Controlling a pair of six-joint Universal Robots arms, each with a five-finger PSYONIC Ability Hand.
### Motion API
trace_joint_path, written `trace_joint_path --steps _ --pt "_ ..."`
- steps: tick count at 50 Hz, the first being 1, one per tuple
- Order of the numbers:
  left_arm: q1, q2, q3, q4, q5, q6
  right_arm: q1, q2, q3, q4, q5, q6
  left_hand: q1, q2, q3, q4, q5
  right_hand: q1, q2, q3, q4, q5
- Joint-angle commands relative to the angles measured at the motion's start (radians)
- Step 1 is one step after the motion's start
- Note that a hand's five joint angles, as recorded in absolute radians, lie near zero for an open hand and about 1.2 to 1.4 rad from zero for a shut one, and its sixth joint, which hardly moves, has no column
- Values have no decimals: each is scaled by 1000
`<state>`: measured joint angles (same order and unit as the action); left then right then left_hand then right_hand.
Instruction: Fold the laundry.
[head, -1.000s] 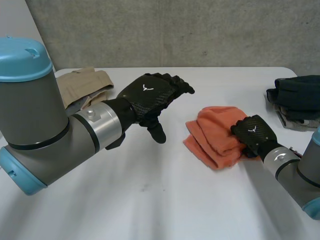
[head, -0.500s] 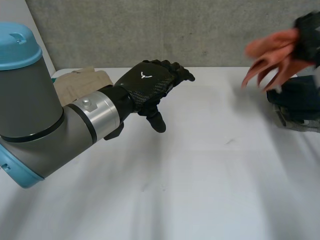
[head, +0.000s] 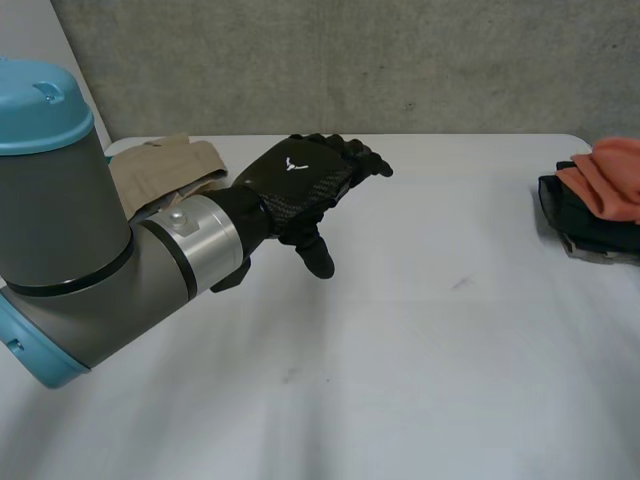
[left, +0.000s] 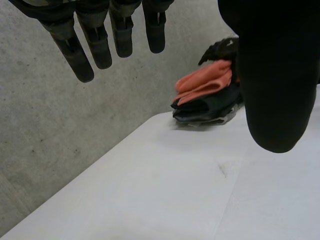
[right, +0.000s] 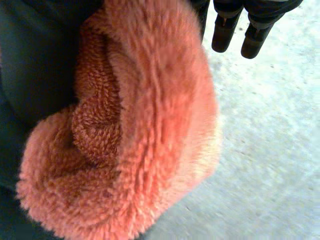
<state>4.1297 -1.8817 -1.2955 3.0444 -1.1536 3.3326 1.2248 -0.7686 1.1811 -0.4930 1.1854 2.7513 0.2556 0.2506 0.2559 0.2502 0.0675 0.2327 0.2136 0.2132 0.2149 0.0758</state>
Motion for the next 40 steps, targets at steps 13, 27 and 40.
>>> trace_joint_path --steps 13,27,40 --pt "7 70 15 27 -3 -38 122 -474 26 195 86 -16 -1 4 -1 4 13 -58 -39 -39 -40 -76" --pt "351 130 68 156 -241 -102 554 -537 329 116 -24 -27 8 13 8 13 21 -58 -39 -39 -40 -76" --pt "572 -353 238 169 -154 359 582 -534 538 163 -27 -45 2 7 2 7 15 -58 -39 -39 -40 -76"
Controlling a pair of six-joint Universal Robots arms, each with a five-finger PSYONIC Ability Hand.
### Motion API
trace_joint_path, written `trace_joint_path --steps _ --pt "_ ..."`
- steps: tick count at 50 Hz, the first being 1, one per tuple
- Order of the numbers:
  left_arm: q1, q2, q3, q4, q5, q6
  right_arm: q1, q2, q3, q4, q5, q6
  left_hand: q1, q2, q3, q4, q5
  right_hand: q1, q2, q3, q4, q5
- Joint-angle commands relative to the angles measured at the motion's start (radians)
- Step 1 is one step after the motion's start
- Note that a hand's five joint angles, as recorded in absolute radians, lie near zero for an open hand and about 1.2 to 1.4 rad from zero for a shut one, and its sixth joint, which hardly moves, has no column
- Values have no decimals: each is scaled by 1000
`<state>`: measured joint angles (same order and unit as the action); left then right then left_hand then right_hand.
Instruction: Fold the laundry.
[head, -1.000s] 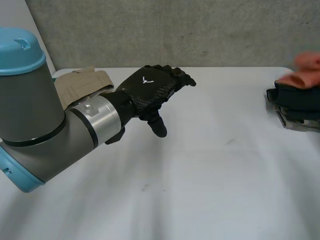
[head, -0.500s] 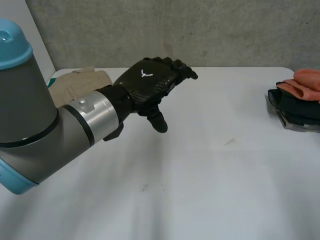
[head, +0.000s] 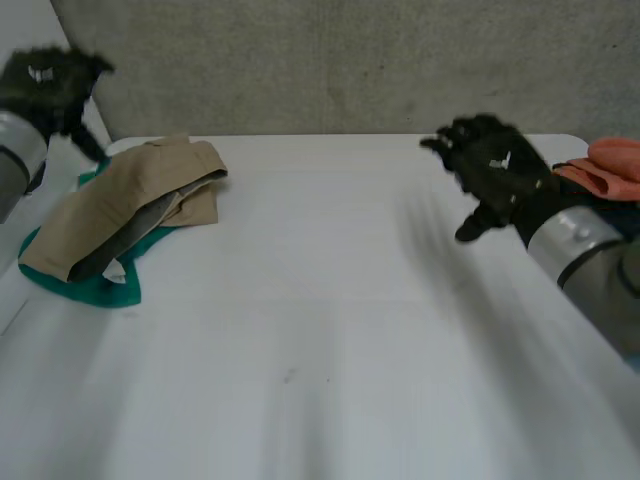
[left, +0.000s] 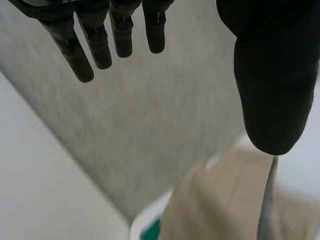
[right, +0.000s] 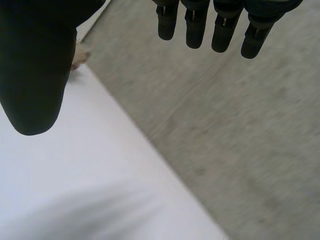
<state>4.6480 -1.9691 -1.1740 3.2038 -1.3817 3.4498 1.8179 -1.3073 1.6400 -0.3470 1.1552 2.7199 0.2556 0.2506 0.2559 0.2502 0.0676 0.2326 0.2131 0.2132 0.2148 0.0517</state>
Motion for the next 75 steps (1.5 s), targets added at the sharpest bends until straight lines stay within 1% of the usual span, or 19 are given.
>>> trace_joint_path --steps 1,5,11,14,19,22,26,30,35,41,46,51,52,53,54,56,59,65,75 --pt "73 -336 175 19 105 253 -12 5 87 17 3 -17 2 7 2 7 15 -58 -39 -39 -40 -52" --pt "136 -462 295 25 153 226 -15 8 130 16 3 -49 22 27 22 28 36 -58 -39 -39 -40 -52" --pt "147 -628 441 28 185 204 -20 6 185 14 6 -88 37 42 37 42 51 -58 -39 -39 -40 -52" --pt "149 -706 523 28 191 204 -20 8 199 14 5 -91 192 197 192 198 206 -58 -39 -39 -40 -52" --pt "138 -746 568 30 184 200 -22 13 207 16 4 -92 1139 1144 1139 1145 1153 -58 -39 -39 -40 -52" --pt "115 -712 551 38 171 192 -31 11 208 16 6 -92 1141 1146 1140 1146 1154 -58 -39 -39 -40 -52" --pt "52 -510 449 56 126 105 -45 -4 207 16 8 -91 1141 1146 1140 1146 1154 -58 -39 -39 -40 -52" --pt "-17 -299 292 136 109 -33 -48 -29 196 17 18 -85 1141 1146 1140 1146 1154 -58 -39 -39 -40 -52" --pt "-168 -101 157 165 96 -229 -49 -70 187 26 46 -75 1141 1146 1140 1146 1154 -58 -39 -39 -40 -52" --pt "-383 -129 125 110 21 -281 -49 -116 162 72 121 -69 1141 1146 1140 1146 1154 -58 -39 -39 -40 -52" --pt "-566 -281 197 71 -164 -291 -58 -118 152 75 162 -51 1141 1146 1140 1146 1154 -58 -39 -39 -40 -52" --pt "-650 -404 267 62 -206 -330 -78 -118 152 79 170 -48 1141 1146 1140 1146 1154 -58 -39 -39 -40 -52" --pt "-658 -418 269 59 -206 -339 -81 -116 150 79 170 -46 1068 1073 1068 1074 1082 -58 -39 -39 -40 -52" --pt "-666 -425 269 53 -204 -345 -81 -115 150 80 170 -45 885 890 884 890 898 -58 -39 -39 -40 -52" --pt "-684 -428 260 33 -197 -353 -83 -115 150 83 170 -42 511 516 510 516 524 -58 -39 -39 -40 -52" --pt "-699 -418 238 7 -185 -348 -81 -109 150 97 170 -26 224 229 223 229 237 -58 -39 -39 -40 -52" --pt "-695 -328 191 -30 -181 -331 -77 -107 146 118 170 3 23 28 22 28 36 -58 -39 -39 -40 -52" --pt "-574 -102 30 -50 -175 -278 -71 -101 123 195 170 101 -1 4 -1 4 13 -58 -39 -39 -40 -52" --pt "-378 95 -294 -53 -136 8 26 6 44 232 166 348 -33 -28 -34 -28 -20 -58 -39 -39 -40 -52"
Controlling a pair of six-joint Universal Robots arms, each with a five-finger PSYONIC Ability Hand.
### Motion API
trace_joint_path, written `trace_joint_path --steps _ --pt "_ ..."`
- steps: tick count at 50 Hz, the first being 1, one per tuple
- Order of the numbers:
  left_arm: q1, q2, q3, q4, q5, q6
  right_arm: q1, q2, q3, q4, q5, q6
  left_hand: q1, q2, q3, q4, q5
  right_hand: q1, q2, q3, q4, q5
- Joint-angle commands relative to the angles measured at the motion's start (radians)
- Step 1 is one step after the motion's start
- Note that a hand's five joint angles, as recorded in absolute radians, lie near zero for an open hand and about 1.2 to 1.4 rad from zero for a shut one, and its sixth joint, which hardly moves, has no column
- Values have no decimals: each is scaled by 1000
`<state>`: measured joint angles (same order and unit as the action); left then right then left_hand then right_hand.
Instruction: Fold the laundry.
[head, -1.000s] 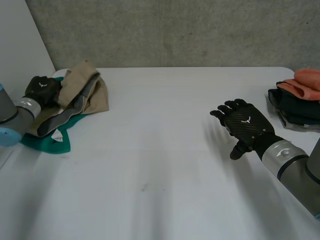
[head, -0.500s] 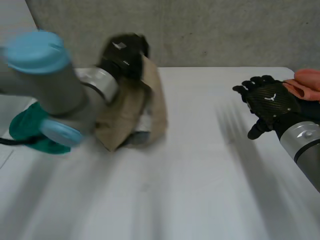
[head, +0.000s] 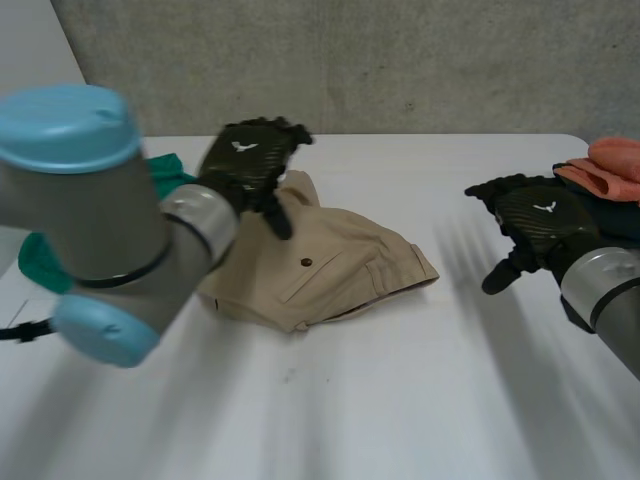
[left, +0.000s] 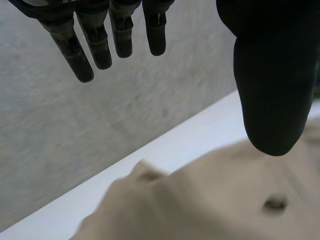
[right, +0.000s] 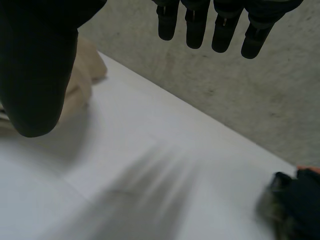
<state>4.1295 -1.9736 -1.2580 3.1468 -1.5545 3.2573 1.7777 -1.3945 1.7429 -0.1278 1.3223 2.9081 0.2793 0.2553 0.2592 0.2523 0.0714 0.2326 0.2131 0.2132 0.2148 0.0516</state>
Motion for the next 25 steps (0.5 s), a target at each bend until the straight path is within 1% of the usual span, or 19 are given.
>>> trace_joint_path --steps 1,2,5,6,7,9,10,14,15,16,17,19,20,21,22,24,25 --pt "168 99 -231 7 53 228 78 129 -78 13 0 195 -57 -33 -37 -30 -24 -58 -39 -39 -40 -52" --pt "223 99 -269 13 92 280 86 144 -92 13 0 212 -57 -33 -37 -30 -24 -58 -39 -39 -40 -52" --pt "308 85 -305 32 169 346 134 207 -150 13 3 263 -57 -33 -37 -30 -24 -58 -39 -39 -40 -52" --pt "352 61 -314 41 224 381 149 227 -167 13 3 270 -57 -33 -37 -30 -24 -58 -39 -39 -40 -52" --pt "369 38 -316 45 252 393 163 250 -183 13 3 273 -57 -33 -37 -30 -24 -58 -39 -39 -40 -52" --pt "397 -16 -311 53 302 418 204 313 -230 11 8 275 -57 -33 -37 -30 -24 -58 -39 -39 -40 -52" --pt "411 -77 -296 62 341 436 212 333 -246 11 12 275 -45 -21 -25 -18 -12 -58 -39 -39 -40 -52" --pt "416 -189 -218 93 387 449 238 408 -310 7 47 276 -25 -1 -5 2 9 -58 -39 -39 -40 -52" --pt "414 -205 -204 98 387 447 241 419 -318 5 57 276 -13 11 7 14 20 -16 3 3 2 -10" --pt "411 -215 -192 104 386 446 247 439 -331 2 72 273 19 43 39 46 52 176 196 196 194 183" --pt "408 -225 -179 110 386 444 252 448 -338 2 78 272 83 107 103 110 117 312 331 331 330 318" --pt "388 -240 -144 124 387 443 259 457 -348 -3 89 269 388 412 408 415 421 603 622 622 620 609" --pt "377 -241 -135 127 387 443 263 460 -358 -9 94 267 578 602 598 605 612 898 917 917 915 904" --pt "370 -243 -124 128 387 443 263 457 -359 -15 97 266 807 831 827 834 840 1072 1091 1091 1090 1078" --pt "354 -242 -110 128 384 441 259 453 -359 -22 101 263 1114 1138 1134 1141 1147 1163 1182 1182 1181 1169" --pt "341 -240 -104 128 379 440 250 439 -358 -45 118 252 1117 1141 1137 1144 1150 1164 1183 1183 1181 1170" --pt "336 -232 -106 127 378 438 246 410 -359 -59 132 235 1117 1141 1137 1144 1150 1164 1183 1183 1181 1170"
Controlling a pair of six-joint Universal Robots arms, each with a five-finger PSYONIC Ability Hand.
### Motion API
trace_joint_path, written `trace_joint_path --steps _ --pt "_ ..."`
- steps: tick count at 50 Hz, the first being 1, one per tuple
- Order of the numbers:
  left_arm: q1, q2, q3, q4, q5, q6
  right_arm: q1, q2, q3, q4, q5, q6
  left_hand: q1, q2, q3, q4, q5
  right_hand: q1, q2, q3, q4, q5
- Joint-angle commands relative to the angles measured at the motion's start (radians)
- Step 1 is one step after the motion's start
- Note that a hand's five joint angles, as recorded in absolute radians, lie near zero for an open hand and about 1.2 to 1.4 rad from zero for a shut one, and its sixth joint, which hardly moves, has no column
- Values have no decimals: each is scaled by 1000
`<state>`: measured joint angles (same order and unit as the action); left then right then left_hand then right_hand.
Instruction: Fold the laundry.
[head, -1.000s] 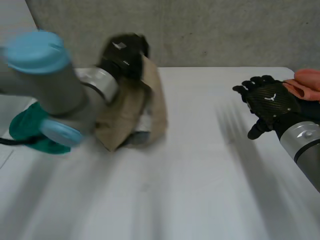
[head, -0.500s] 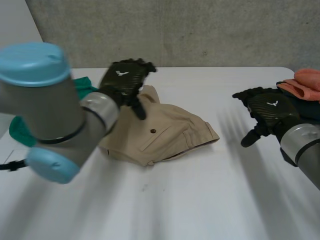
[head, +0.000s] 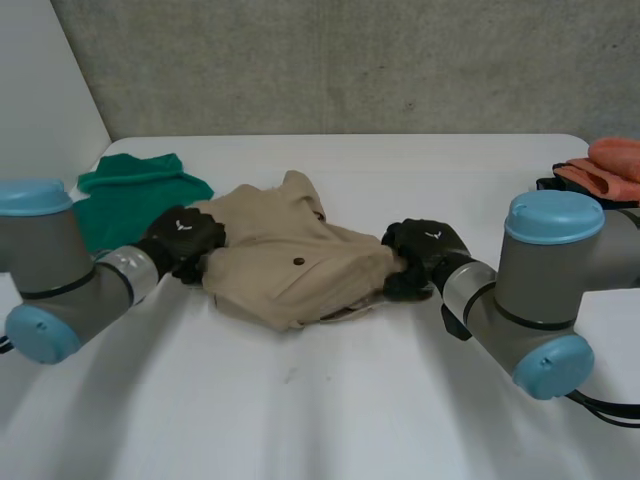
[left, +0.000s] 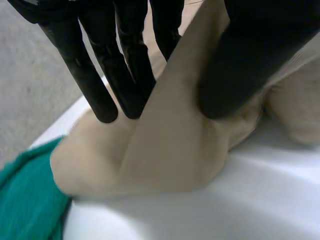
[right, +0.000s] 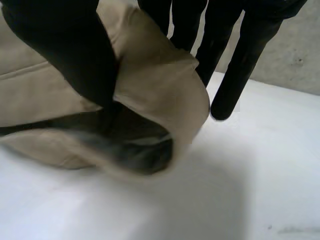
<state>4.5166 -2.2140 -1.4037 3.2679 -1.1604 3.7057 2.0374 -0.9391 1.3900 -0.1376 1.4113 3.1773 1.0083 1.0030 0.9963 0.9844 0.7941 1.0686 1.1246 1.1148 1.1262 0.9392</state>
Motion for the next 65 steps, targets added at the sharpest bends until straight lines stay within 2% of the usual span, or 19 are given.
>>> trace_joint_path --steps 1,3,7,8,14,18,21,26,27,28,30,31,35,43,48,54,59,63,65 --pt "-59 60 23 -3 -21 -26 -19 -73 -8 -54 49 -48 388 393 400 412 428 328 272 281 270 283" --pt "-67 138 2 -5 -22 -53 -31 -171 -12 -60 55 -104 388 393 400 412 428 328 272 281 270 283" --pt "-117 315 -83 7 -21 -188 -68 -282 -69 -60 57 -249 388 393 400 412 428 328 272 281 270 283" --pt "-138 370 -104 10 -21 -252 -78 -288 -95 -59 58 -279 388 393 400 412 428 328 272 281 270 283" --pt "-205 497 -173 12 -19 -432 -98 -242 -251 -54 51 -395 388 393 400 412 428 328 272 281 270 283" --pt "-272 468 -195 39 -24 -494 -105 -132 -334 -80 46 -408 388 393 400 412 428 328 272 281 270 283" --pt "-344 363 -178 84 -70 -494 -105 -22 -380 -134 28 -430 388 393 400 412 428 328 272 281 270 283" --pt "-389 200 -101 104 -246 -484 -102 107 -388 -188 -8 -485 388 393 400 412 428 328 272 281 270 283" --pt "-392 188 -91 102 -266 -483 -102 130 -388 -189 -11 -494 278 283 290 302 318 253 197 207 195 208" --pt "-396 178 -78 102 -283 -481 -100 160 -387 -186 -9 -510 114 119 126 138 154 -184 -240 -230 -241 -229" --pt "-399 168 -60 99 -311 -478 -97 178 -382 -182 -5 -526 -258 -253 -246 -234 -219 -802 -857 -848 -859 -847" --pt "-399 166 -57 99 -311 -478 -95 181 -378 -178 -2 -536 -316 -310 -304 -292 -276 -894 -950 -940 -952 -939" --pt "-398 191 -61 96 -315 -477 -97 125 -336 -151 31 -556 -457 -452 -445 -433 -417 -894 -950 -940 -952 -939" --pt "-367 376 -165 18 -328 -486 -129 -199 -154 36 46 -545 -560 -555 -548 -536 -520 -894 -950 -940 -952 -939" --pt "-332 459 -279 12 -323 -490 -149 -283 -100 228 46 -504 -572 -566 -560 -548 -532 -890 -946 -936 -948 -935" --pt "-252 448 -348 24 -308 -491 -187 -305 6 381 5 -366 -569 -563 -557 -545 -529 -693 -749 -740 -751 -739" --pt "-218 324 -322 30 -301 -486 -195 -302 119 290 -86 -359 -557 -552 -545 -533 -517 -628 -684 -675 -686 -674" --pt "-211 222 -258 38 -262 -487 -192 -285 182 161 -120 -356 -539 -534 -527 -516 -500 -623 -678 -669 -680 -668" --pt "-209 169 -222 38 -213 -490 -183 -236 201 90 -127 -353 -536 -531 -524 -513 -497 -620 -676 -666 -677 -665"
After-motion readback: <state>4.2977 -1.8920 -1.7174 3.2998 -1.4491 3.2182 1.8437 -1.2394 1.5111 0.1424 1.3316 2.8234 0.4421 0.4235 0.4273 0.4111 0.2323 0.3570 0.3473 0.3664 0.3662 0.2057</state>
